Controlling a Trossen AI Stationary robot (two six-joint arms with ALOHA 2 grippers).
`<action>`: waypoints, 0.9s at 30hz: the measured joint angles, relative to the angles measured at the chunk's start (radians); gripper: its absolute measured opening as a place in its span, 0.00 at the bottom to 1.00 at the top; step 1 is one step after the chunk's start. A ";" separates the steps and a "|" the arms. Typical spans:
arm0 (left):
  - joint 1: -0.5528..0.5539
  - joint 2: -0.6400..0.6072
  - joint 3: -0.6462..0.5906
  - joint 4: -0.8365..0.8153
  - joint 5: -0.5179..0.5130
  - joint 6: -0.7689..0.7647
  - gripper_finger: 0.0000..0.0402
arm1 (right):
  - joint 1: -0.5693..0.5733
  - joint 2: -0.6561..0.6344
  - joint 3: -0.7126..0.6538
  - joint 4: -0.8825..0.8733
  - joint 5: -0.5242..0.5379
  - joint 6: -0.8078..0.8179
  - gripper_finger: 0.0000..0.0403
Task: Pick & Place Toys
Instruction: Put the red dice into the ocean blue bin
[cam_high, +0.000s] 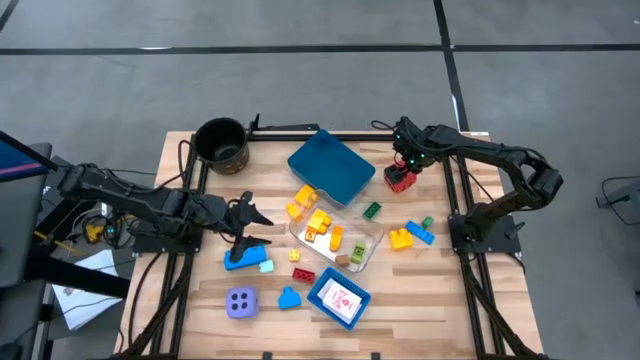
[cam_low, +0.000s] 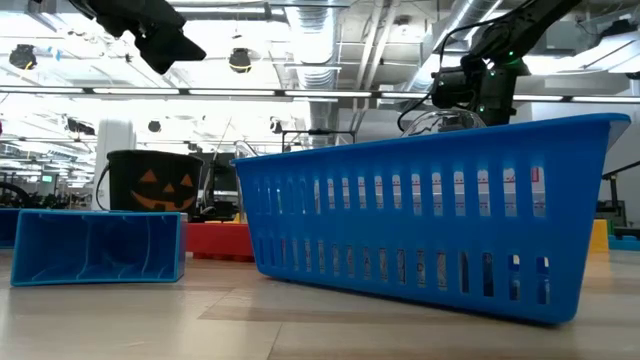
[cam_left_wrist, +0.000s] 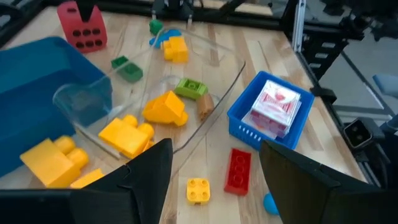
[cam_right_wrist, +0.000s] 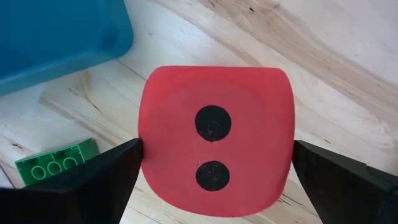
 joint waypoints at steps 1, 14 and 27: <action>0.000 0.000 0.000 -0.003 0.000 0.000 0.59 | 0.000 0.000 0.000 -0.001 0.000 0.000 0.99; 0.002 0.005 -0.001 0.017 0.000 0.001 0.59 | 0.000 0.003 0.077 -0.065 0.007 0.026 0.99; 0.002 0.005 -0.001 0.016 0.000 0.001 0.59 | 0.041 0.005 0.056 -0.053 0.059 0.026 0.99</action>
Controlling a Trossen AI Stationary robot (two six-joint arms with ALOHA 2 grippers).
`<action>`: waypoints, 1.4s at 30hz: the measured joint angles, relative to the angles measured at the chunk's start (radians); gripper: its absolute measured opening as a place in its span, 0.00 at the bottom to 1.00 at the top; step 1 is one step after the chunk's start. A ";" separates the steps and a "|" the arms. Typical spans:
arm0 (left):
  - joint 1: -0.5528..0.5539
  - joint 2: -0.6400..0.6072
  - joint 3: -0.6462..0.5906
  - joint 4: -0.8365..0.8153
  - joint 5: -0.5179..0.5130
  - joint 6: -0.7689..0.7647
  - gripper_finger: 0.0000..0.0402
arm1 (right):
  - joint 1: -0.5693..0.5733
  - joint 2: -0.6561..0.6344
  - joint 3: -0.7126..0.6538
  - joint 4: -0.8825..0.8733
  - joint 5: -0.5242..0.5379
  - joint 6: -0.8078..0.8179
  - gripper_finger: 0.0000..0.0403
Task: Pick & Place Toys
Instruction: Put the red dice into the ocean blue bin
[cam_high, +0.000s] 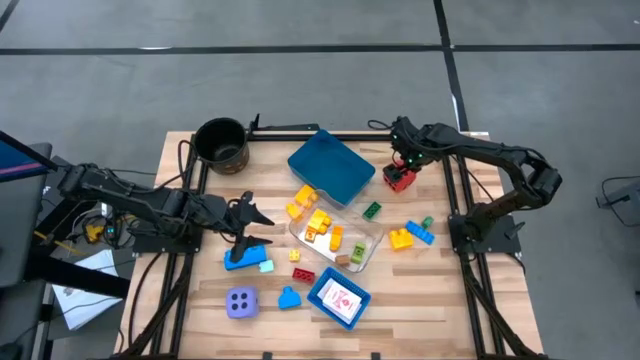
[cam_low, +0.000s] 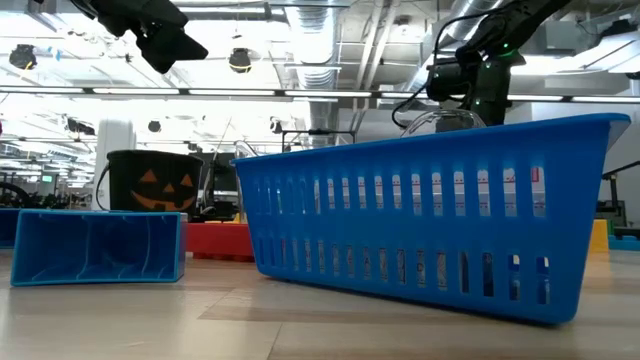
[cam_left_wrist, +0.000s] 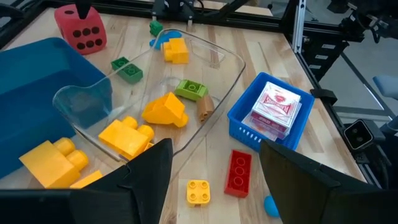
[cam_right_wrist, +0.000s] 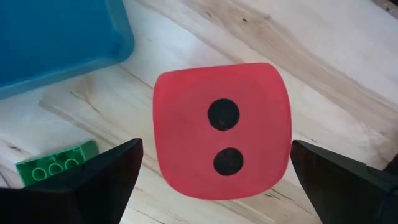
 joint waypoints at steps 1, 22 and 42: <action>0.000 0.000 0.000 0.000 0.000 0.000 0.59 | 0.002 0.000 0.000 0.000 0.001 0.000 0.99; 0.000 0.000 0.000 0.000 0.000 0.000 0.59 | -0.001 0.099 0.002 0.027 0.077 -0.090 0.99; 0.000 0.000 0.000 0.000 0.000 -0.001 0.59 | 0.018 -0.032 -0.005 0.010 0.028 -0.026 0.99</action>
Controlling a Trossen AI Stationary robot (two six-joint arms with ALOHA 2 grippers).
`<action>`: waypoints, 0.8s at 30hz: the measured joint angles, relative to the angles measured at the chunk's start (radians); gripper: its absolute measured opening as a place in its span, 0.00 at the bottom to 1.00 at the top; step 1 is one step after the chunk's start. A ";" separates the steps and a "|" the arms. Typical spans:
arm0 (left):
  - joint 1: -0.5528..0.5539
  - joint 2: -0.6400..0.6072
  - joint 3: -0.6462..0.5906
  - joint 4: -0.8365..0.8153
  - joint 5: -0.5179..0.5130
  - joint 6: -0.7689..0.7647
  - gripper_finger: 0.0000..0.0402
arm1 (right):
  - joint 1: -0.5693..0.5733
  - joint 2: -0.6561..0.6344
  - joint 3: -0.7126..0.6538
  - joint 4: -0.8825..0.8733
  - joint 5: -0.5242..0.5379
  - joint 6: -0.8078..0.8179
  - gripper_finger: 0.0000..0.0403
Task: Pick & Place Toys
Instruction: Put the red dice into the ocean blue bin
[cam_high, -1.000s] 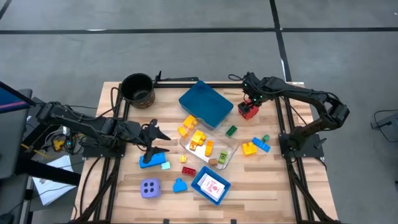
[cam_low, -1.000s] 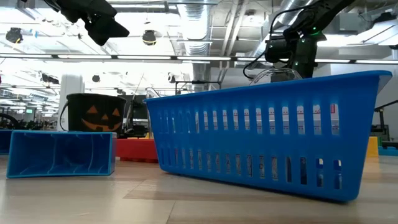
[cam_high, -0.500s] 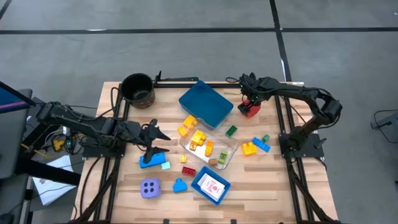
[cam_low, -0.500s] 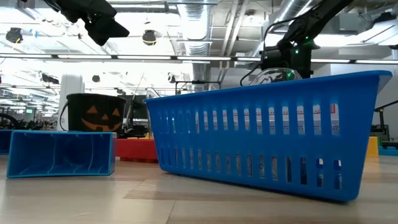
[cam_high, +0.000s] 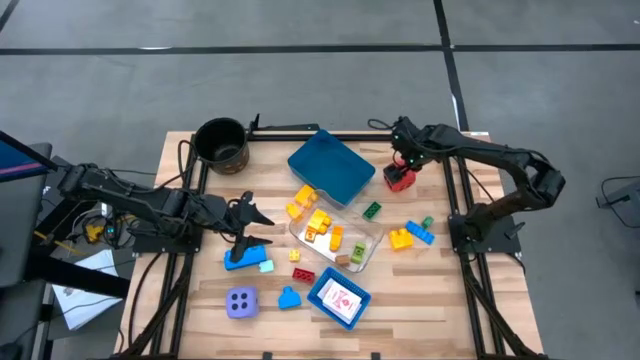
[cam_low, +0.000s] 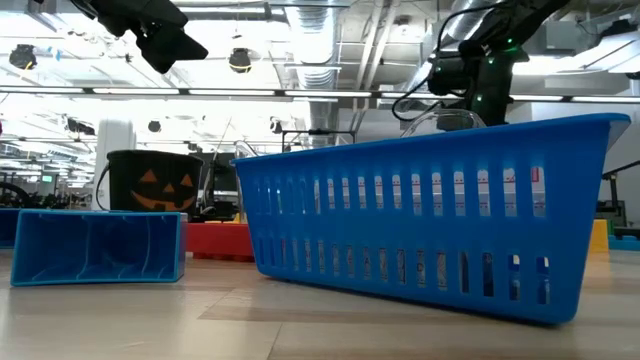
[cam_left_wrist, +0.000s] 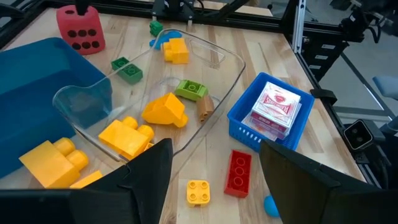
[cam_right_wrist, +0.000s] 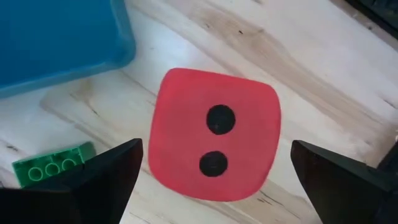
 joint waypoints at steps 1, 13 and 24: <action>0.000 0.000 0.000 0.000 0.000 0.000 0.59 | -0.003 0.005 0.000 0.000 -0.001 0.000 0.99; 0.000 0.000 0.000 0.000 0.000 0.000 0.59 | -0.021 0.126 0.007 0.019 -0.014 0.003 0.99; 0.000 0.000 0.000 0.000 0.000 0.000 0.59 | -0.016 0.126 -0.003 0.038 -0.015 0.008 0.99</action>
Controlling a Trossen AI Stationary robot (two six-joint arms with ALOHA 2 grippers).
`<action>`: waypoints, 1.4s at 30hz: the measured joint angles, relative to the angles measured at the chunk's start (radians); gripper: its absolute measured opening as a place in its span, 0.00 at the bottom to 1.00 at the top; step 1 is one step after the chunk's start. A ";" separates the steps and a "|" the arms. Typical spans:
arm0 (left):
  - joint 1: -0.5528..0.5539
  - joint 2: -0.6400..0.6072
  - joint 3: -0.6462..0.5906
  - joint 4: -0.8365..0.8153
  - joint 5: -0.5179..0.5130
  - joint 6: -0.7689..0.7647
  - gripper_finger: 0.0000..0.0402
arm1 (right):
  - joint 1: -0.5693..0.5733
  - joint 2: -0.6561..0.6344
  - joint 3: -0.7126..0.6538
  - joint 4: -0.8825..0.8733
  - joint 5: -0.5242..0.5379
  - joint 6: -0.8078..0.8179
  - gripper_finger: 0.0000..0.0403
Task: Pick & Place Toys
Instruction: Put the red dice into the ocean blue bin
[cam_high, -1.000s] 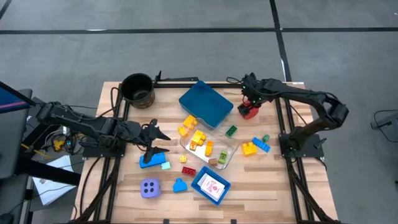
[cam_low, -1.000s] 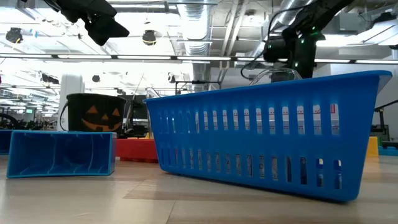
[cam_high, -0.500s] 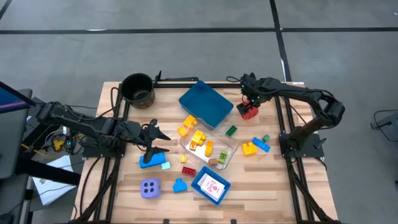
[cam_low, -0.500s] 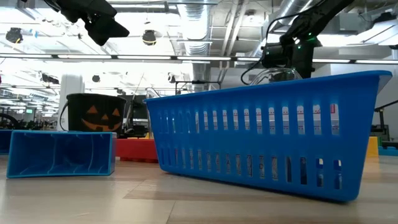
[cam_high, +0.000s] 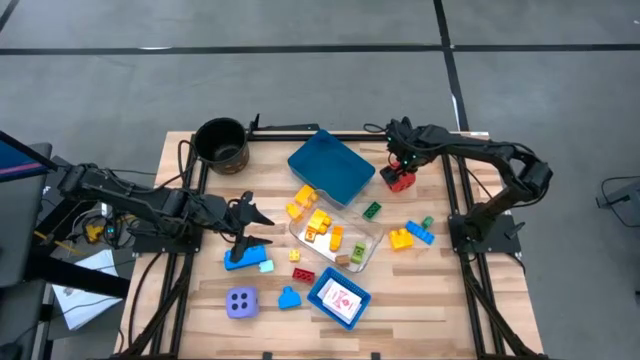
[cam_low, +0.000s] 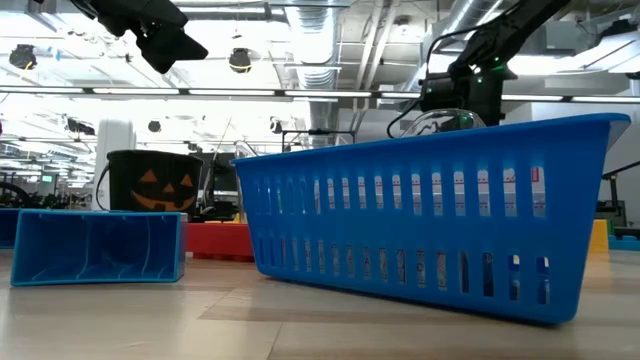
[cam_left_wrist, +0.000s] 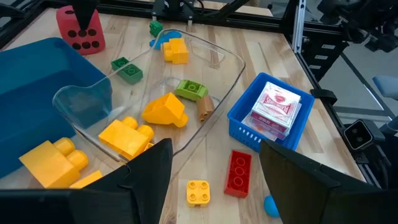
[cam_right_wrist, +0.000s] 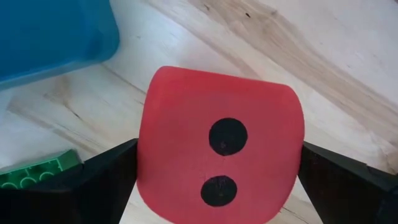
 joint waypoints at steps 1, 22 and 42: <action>0.000 0.000 0.000 0.000 0.000 0.000 0.59 | 0.004 0.000 -0.004 0.007 0.002 0.001 0.99; 0.000 0.001 0.000 0.000 0.000 0.000 0.59 | 0.024 0.003 -0.008 0.006 0.005 -0.001 0.92; 0.000 0.001 0.000 0.000 0.000 0.000 0.59 | 0.130 -0.269 0.069 -0.099 -0.116 0.034 0.74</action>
